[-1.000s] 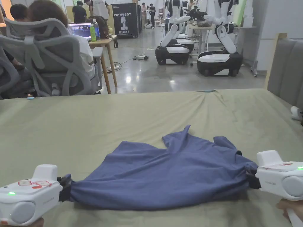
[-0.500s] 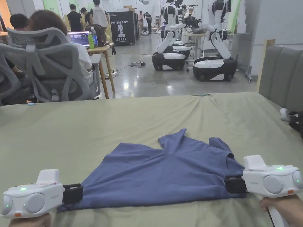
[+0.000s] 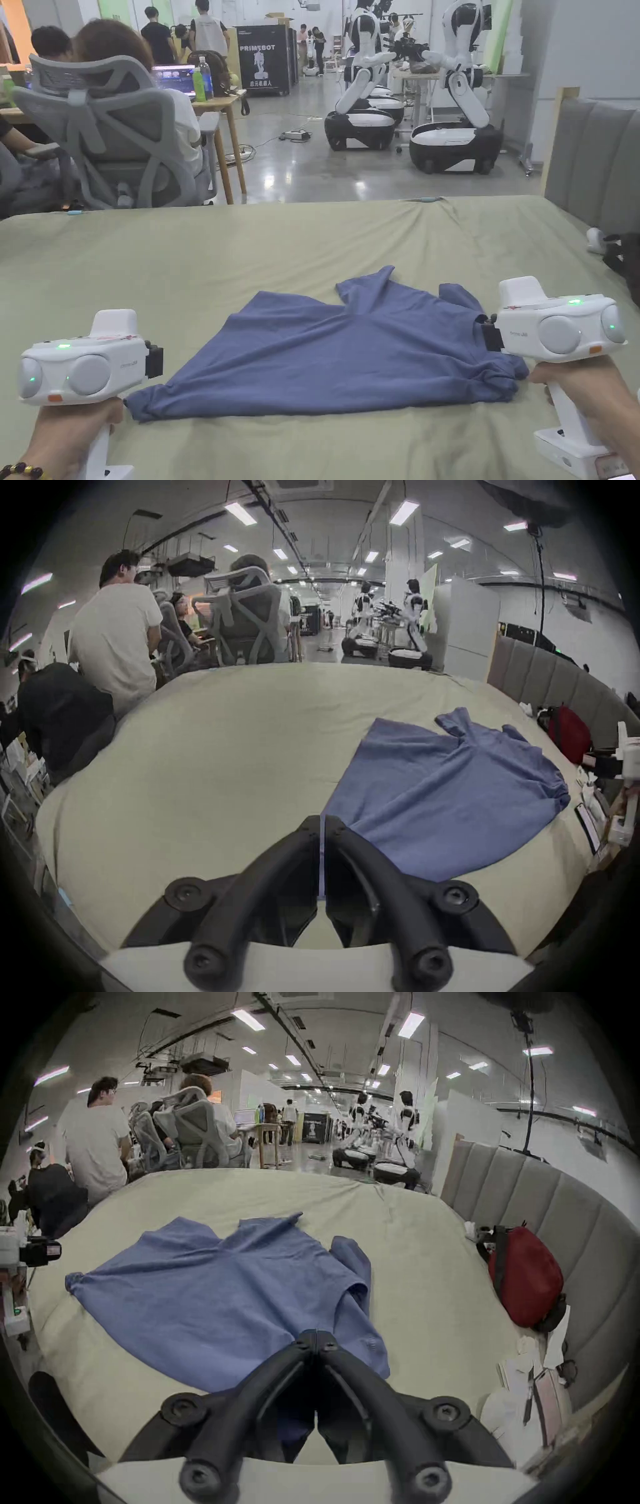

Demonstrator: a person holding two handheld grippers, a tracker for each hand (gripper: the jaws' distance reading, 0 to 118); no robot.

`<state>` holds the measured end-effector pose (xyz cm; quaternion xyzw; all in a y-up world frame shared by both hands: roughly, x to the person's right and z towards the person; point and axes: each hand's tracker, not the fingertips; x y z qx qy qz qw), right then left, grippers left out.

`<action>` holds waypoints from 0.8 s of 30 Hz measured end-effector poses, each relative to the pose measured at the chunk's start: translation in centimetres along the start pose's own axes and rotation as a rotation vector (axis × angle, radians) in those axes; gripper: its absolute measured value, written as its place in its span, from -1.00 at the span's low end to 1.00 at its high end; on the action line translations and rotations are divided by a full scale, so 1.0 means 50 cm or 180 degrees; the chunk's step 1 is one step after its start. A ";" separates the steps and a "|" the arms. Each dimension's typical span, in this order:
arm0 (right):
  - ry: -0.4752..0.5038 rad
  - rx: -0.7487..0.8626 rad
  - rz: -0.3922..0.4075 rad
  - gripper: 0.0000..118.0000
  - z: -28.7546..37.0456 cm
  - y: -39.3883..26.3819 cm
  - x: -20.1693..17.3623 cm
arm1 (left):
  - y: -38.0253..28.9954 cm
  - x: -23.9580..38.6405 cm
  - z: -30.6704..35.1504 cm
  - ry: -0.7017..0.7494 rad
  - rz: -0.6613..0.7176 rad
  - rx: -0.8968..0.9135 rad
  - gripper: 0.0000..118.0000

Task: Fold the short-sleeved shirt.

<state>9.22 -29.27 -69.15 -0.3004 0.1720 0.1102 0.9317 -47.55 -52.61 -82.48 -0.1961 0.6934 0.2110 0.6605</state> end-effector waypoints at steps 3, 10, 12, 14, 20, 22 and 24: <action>0.0028 -0.0056 -0.0018 -1.00 -0.010 -0.002 0.003 | -0.047 0.005 -0.016 0.0140 -0.0066 -0.0213 0.90; 0.0159 -0.0114 -0.0038 -1.00 -0.009 -0.013 -0.021 | -0.079 0.112 -0.089 0.0247 0.0185 -0.0613 0.85; 0.0148 -0.0136 -0.0001 -1.00 -0.008 -0.015 -0.033 | -0.109 0.123 -0.101 0.0287 0.0145 -0.0711 0.58; 0.0168 -0.0179 -0.0039 -1.00 -0.025 -0.012 -0.016 | -0.126 0.111 -0.077 0.0289 0.0136 -0.0796 0.10; 0.0193 -0.0227 -0.0035 -1.00 -0.038 -0.006 -0.010 | -0.123 0.133 -0.046 0.0101 0.0190 -0.0857 -0.25; 0.0197 -0.0220 -0.0027 -1.00 -0.034 -0.003 -0.012 | -0.102 0.141 -0.025 0.0018 0.0213 -0.0880 -0.63; 0.0208 -0.0199 -0.0029 -1.00 -0.030 0.003 -0.012 | -0.054 0.151 -0.023 -0.0015 0.0328 -0.0727 -0.96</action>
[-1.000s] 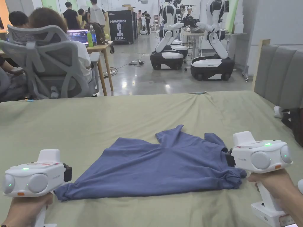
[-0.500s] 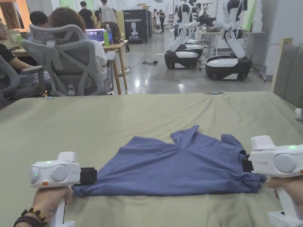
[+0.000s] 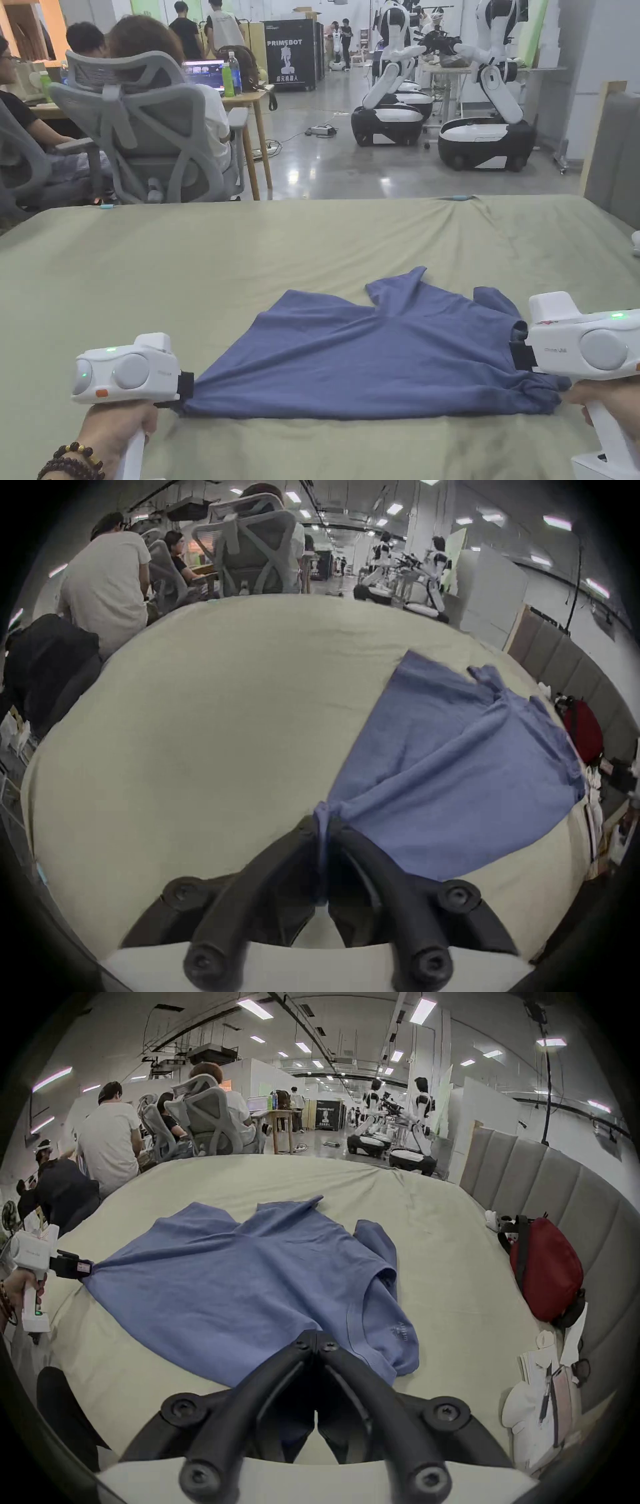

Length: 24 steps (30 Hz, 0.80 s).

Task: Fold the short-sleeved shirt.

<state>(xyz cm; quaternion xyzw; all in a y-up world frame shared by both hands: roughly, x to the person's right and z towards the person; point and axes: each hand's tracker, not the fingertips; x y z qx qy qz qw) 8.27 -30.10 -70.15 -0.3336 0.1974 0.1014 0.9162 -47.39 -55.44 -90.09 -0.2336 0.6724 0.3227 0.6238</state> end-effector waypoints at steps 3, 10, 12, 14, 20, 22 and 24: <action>-0.0006 0.0018 0.0042 -1.00 -0.002 0.018 0.001 | -0.004 -0.034 0.003 0.0098 -0.0226 0.0198 -0.96; 0.0073 0.0132 0.0092 -0.96 -0.045 0.133 0.030 | 0.060 -0.010 0.074 -0.0040 -0.0239 0.0488 -0.96; 0.0121 0.0174 0.0130 -0.20 -0.080 0.182 0.039 | 0.050 -0.003 0.084 -0.0035 -0.0287 0.0525 -0.96; 0.0129 0.0194 0.0146 0.70 -0.127 0.228 0.042 | 0.011 -0.005 0.101 -0.0034 -0.0408 0.0528 -0.96; 0.0350 -0.0100 0.0290 0.65 -0.334 0.334 0.055 | -0.047 0.045 0.100 -0.0023 -0.0414 0.0429 -0.96; 0.0225 -0.0269 0.0346 0.64 -0.409 0.351 0.081 | -0.043 0.066 0.075 -0.0049 -0.0395 0.0460 -0.96; 0.0179 -0.0375 0.0515 0.64 -0.464 0.354 0.094 | -0.036 0.075 0.072 -0.0084 -0.0370 0.0477 -0.96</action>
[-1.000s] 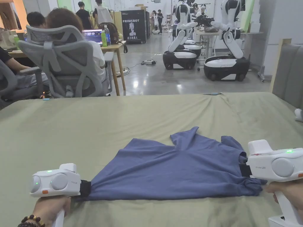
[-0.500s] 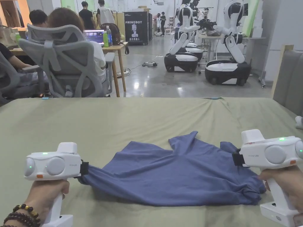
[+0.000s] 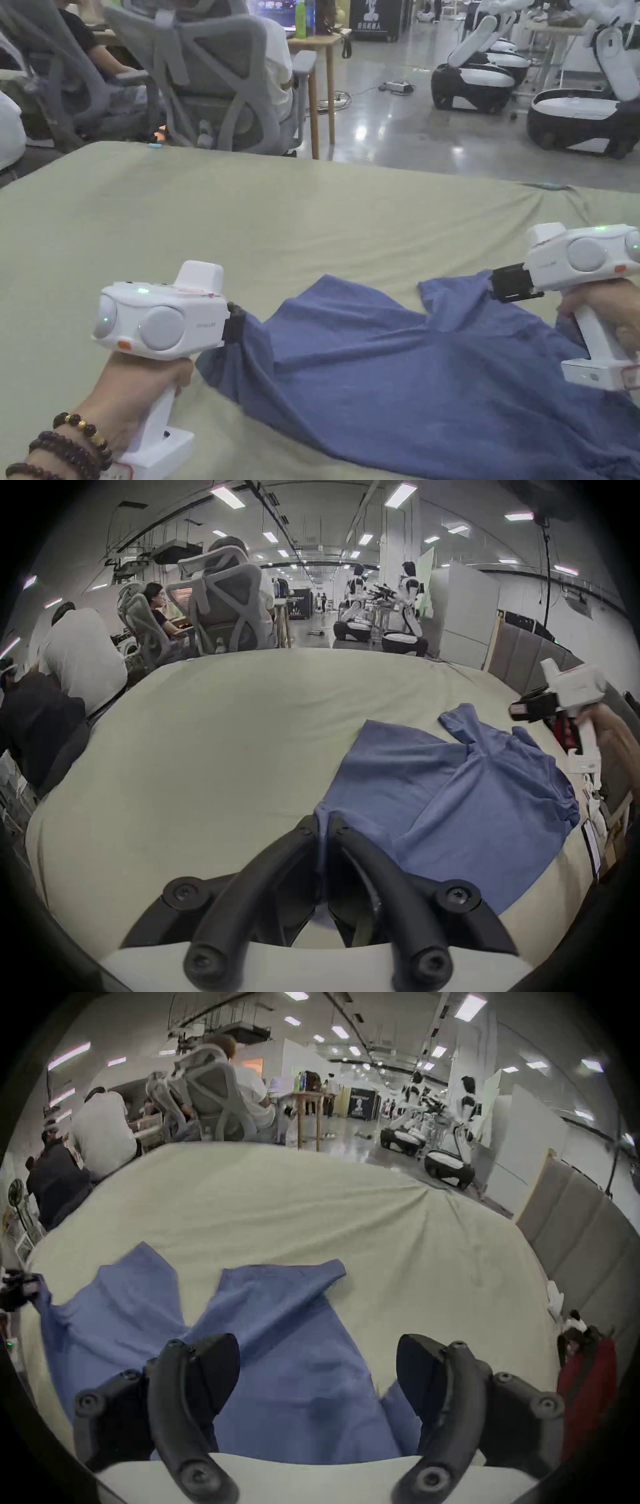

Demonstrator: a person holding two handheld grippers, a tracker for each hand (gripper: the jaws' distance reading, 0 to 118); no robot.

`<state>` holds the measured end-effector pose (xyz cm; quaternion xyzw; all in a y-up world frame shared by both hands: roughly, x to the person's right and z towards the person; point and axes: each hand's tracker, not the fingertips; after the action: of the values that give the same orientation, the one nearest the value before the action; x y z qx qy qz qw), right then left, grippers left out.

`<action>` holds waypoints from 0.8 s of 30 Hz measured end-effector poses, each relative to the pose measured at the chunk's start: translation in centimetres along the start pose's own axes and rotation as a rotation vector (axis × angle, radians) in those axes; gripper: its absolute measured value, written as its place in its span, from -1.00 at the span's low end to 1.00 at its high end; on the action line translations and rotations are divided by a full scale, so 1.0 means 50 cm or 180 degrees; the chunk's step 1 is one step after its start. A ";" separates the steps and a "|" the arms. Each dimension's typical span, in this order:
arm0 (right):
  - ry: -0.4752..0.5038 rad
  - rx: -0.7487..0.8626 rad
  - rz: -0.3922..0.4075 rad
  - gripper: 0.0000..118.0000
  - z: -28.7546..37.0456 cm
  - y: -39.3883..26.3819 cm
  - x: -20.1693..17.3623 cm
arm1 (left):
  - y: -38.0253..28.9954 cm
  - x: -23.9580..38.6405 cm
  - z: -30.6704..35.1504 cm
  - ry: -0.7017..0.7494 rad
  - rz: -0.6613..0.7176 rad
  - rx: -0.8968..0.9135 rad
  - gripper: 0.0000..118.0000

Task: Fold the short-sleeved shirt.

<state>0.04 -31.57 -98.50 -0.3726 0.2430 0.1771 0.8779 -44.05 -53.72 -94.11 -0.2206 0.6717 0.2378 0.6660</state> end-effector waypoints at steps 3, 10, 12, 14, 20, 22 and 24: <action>-0.0015 -0.0255 0.0082 0.61 -0.042 -0.016 0.008 | 0.011 0.016 -0.020 0.0013 0.0036 0.0001 -0.96; 0.0246 -0.0790 0.0123 -0.91 -0.107 -0.031 0.054 | 0.005 0.016 -0.034 0.0056 0.0006 -0.0006 -0.95; 0.0060 -0.0826 0.0215 -0.96 -0.105 -0.036 0.042 | 0.005 0.020 -0.030 0.0047 0.0014 0.0002 -0.95; -0.0032 -0.0743 0.0331 -0.96 -0.086 -0.029 0.022 | 0.005 0.018 -0.024 0.0053 0.0011 0.0002 -0.95; 0.0033 -0.0002 -0.0002 -0.96 0.090 0.063 0.076 | 0.116 0.018 0.007 0.0106 0.0017 0.0223 -0.95; -0.0075 0.0228 0.0074 -0.96 0.186 0.105 0.071 | 0.193 0.027 0.036 0.0104 0.0033 0.0386 -0.95; -0.0392 0.0534 0.0148 -0.96 0.276 0.146 0.087 | 0.265 0.044 0.059 0.0128 -0.0017 0.0561 -0.95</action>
<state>4.09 -15.96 -96.75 -0.2804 0.2111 0.1990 0.9150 -49.86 -41.41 -95.96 -0.1676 0.7026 0.1714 0.6699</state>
